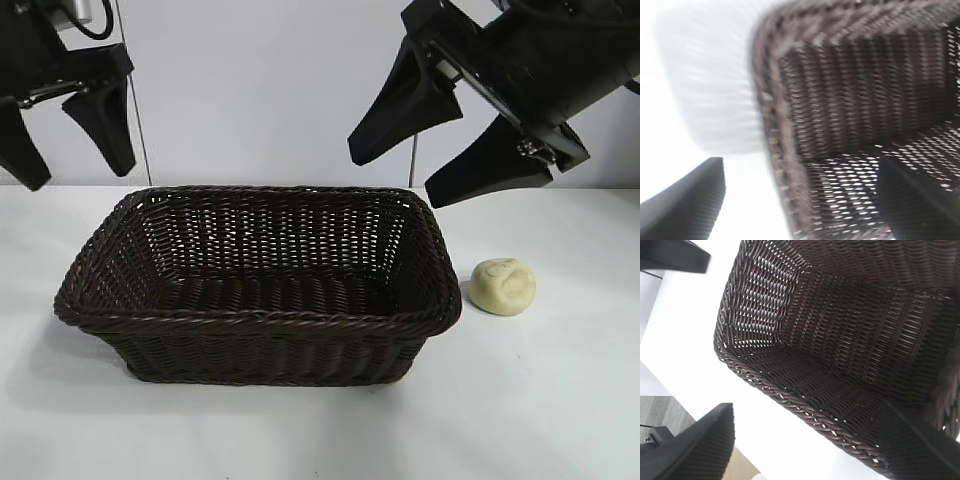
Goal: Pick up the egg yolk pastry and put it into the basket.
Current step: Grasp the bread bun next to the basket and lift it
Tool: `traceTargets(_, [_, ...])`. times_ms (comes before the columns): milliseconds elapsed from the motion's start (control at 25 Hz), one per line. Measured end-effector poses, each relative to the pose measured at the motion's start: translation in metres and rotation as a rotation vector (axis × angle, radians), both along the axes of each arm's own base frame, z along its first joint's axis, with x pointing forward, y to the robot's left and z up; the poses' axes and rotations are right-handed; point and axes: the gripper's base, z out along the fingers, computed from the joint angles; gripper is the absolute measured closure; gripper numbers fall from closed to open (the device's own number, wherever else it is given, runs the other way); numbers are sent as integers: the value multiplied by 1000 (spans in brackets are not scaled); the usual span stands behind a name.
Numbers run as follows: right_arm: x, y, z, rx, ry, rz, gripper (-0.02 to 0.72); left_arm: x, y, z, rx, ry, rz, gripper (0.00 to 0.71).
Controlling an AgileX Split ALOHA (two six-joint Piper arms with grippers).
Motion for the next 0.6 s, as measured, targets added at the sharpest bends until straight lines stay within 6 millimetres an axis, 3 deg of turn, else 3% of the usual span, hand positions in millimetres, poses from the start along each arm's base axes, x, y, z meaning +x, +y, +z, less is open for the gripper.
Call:
traceTargets(200, [0, 0, 0, 0, 1, 1, 136, -2, 30, -1, 64, 46, 55, 113])
traceTargets(440, [-1, 0, 0, 1, 6, 6, 136, -9, 31, 10, 68, 50, 68, 113])
traceTargets(600, [-1, 0, 0, 1, 8, 8, 136, -31, 33, 28, 63, 14, 85, 113])
